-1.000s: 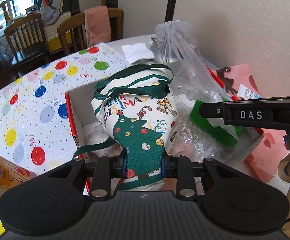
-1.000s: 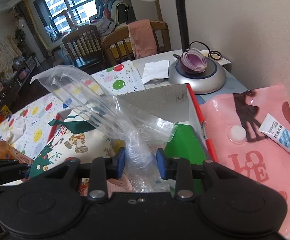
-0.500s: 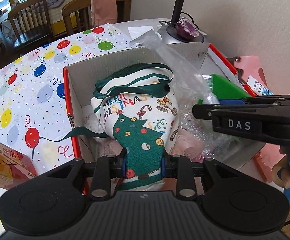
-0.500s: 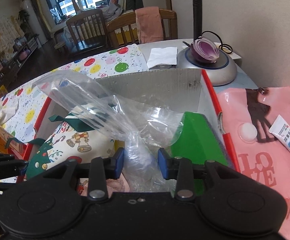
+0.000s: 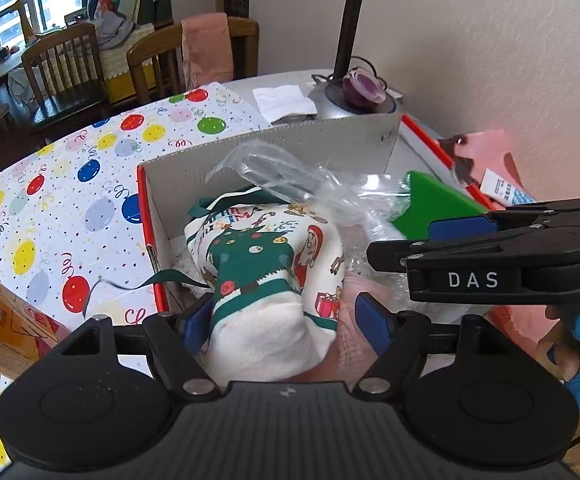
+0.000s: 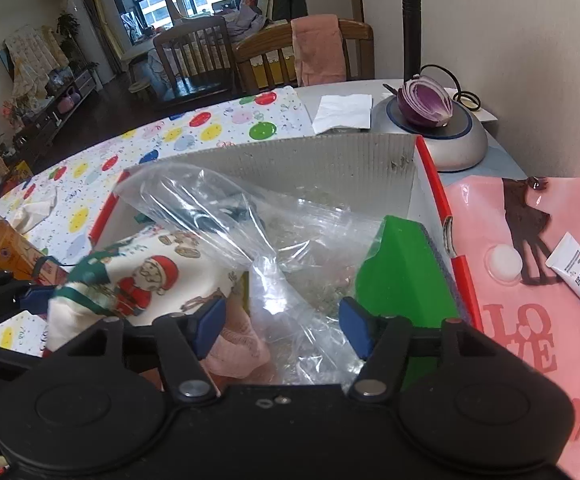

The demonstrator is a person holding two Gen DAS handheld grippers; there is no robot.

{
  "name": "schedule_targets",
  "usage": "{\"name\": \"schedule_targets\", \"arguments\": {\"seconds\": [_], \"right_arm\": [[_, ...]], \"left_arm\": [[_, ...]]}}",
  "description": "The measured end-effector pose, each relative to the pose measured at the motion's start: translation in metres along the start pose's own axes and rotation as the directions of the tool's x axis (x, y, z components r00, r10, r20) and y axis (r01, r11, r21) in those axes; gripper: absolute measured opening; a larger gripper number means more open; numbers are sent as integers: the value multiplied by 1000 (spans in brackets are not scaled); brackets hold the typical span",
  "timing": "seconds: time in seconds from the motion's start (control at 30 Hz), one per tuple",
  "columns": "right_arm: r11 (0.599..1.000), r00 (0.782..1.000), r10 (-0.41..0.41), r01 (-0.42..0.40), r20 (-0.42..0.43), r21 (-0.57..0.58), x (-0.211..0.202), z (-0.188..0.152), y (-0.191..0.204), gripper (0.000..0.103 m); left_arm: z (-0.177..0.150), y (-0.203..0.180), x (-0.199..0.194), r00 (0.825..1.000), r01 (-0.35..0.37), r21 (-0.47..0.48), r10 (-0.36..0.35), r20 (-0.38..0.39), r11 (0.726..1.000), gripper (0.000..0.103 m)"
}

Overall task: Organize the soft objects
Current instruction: 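Open the left gripper to drop the tote bag while the right gripper releases the plastic bag into the box, then withdraw both open grippers from the box toward the white cloth and black hat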

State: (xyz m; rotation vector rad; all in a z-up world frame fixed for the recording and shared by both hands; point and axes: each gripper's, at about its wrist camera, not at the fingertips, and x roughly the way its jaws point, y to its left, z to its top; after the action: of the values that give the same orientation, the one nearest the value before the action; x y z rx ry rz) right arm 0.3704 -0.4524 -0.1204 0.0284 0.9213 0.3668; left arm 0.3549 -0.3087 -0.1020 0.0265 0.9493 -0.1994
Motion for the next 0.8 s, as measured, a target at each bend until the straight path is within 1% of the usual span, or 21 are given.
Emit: {"name": "schedule_targets", "arguments": {"seconds": [0.1,0.27,0.47,0.67,0.8], "right_arm": [[1000,1000,19,-19,11,-4,-10,1,2,68],[999,998,48,-47,42,-21,-28,5,7,72],[996,992,87,-84,93,-43,-57,8,21,77],[992,982,121,-112,148,-66,-84,15,40,83],[986,974,150,-136,167,-94,-95,22,60,86]], "left_arm": [[-1,2,-10,1000,10,-12,-9,20,1000,75],[-2,10,-35,997,41,-58,-37,71,997,75],[-6,21,-73,987,66,-69,-55,152,995,75],[-14,42,-111,974,61,-96,-38,224,994,75],[-20,63,-132,968,63,-146,-25,251,987,75]]}}
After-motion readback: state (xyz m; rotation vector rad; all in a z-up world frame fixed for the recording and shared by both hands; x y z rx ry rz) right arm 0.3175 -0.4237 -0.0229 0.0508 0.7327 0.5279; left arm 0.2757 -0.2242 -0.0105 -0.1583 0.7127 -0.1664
